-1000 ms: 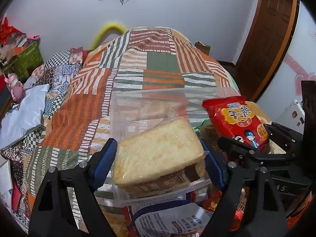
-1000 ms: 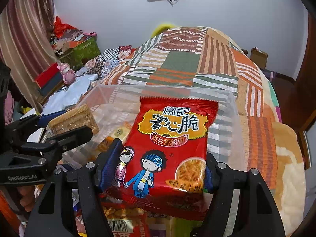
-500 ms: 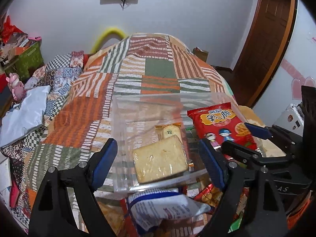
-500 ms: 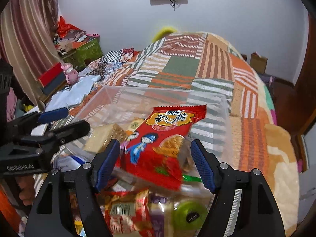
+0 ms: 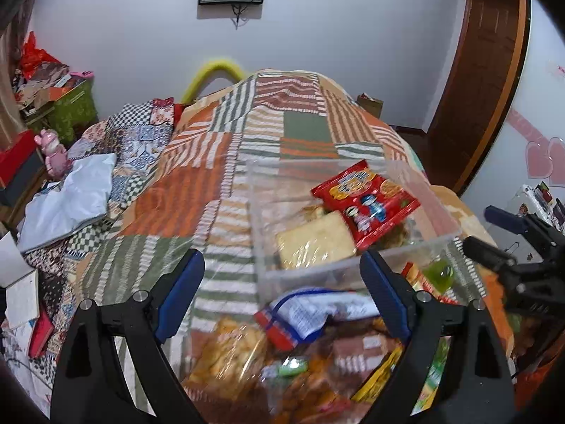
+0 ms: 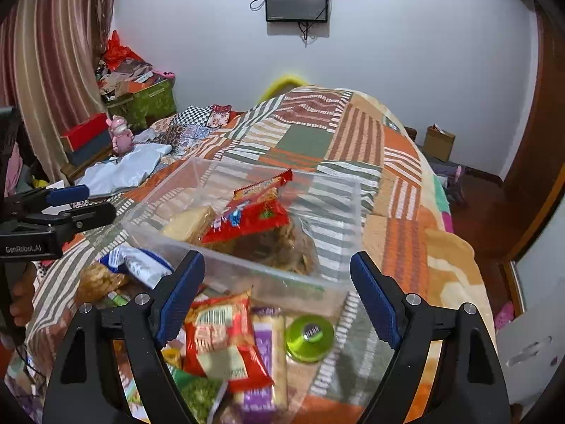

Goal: Organize snacks
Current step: 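Open the left tool over the clear box while the right tool releases the red bag inside, then grasp the clear puffed-snack bag with the left tool while the right tool grasps the green round jar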

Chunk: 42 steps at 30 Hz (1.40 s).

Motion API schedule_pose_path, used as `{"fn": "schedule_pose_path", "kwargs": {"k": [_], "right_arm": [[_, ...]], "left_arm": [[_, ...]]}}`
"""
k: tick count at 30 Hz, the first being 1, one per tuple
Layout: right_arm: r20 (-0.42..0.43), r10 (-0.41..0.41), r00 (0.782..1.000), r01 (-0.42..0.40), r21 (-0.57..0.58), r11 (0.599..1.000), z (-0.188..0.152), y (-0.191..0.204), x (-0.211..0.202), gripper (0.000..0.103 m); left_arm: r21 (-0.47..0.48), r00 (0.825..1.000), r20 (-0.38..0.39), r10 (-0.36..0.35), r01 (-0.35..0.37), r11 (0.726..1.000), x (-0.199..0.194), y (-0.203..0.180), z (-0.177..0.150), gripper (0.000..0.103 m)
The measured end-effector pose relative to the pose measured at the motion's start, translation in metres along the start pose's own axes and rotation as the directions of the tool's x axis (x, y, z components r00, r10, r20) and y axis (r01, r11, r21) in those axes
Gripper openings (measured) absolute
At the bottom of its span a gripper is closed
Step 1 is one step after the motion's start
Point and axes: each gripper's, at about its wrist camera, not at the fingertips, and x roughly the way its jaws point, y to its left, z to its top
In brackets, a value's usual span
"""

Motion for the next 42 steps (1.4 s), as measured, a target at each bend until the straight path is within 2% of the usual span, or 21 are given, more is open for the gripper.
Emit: {"fn": "schedule_pose_path", "kwargs": {"k": [9, 19, 22, 24, 28, 36, 37, 39, 42], "right_arm": [[-0.031, -0.034, 0.999, 0.035, 0.026, 0.999, -0.024, -0.013, -0.003, 0.083], [-0.108, -0.071, 0.992, 0.074, 0.029, 0.997, -0.056, -0.02, 0.018, 0.082], [-0.117, -0.067, 0.991, 0.074, 0.054, 0.996, -0.058, -0.024, 0.024, 0.081], [-0.126, -0.062, 0.99, 0.072, 0.077, 0.994, -0.058, -0.028, 0.028, 0.075], [-0.159, -0.04, 0.986, 0.056, 0.096, 0.994, -0.06, -0.033, 0.036, 0.057], [-0.188, -0.014, 0.982, 0.033, 0.097, 0.995, -0.062, -0.032, 0.045, 0.052], [-0.189, -0.007, 0.982, 0.027, 0.1, 0.995, -0.062, -0.032, 0.046, 0.049], [-0.192, 0.013, 0.981, 0.008, 0.105, 0.994, -0.062, -0.032, 0.048, 0.042], [-0.189, 0.011, 0.982, 0.009, 0.101, 0.995, -0.062, -0.03, 0.047, 0.042]], "left_arm": [[-0.029, 0.998, -0.059, 0.033, -0.035, 0.999, -0.001, 0.023, -0.032, 0.091], [0.045, 0.989, -0.112, 0.096, -0.092, 0.995, 0.01, 0.034, -0.063, 0.091], [0.046, 0.989, -0.12, 0.089, -0.084, 0.995, 0.016, 0.038, -0.069, 0.091], [0.04, 0.988, -0.126, 0.084, -0.08, 0.996, 0.021, 0.041, -0.072, 0.091], [0.034, 0.986, -0.146, 0.076, -0.072, 0.997, 0.031, 0.046, -0.076, 0.09], [0.018, 0.983, -0.181, 0.038, -0.036, 0.999, 0.047, 0.048, -0.081, 0.068], [0.017, 0.982, -0.184, 0.03, -0.027, 0.999, 0.049, 0.048, -0.081, 0.066], [0.015, 0.981, -0.194, 0.012, -0.01, 1.0, 0.052, 0.046, -0.081, 0.054], [0.011, 0.981, -0.192, 0.013, -0.011, 1.0, 0.054, 0.044, -0.081, 0.05]]}}
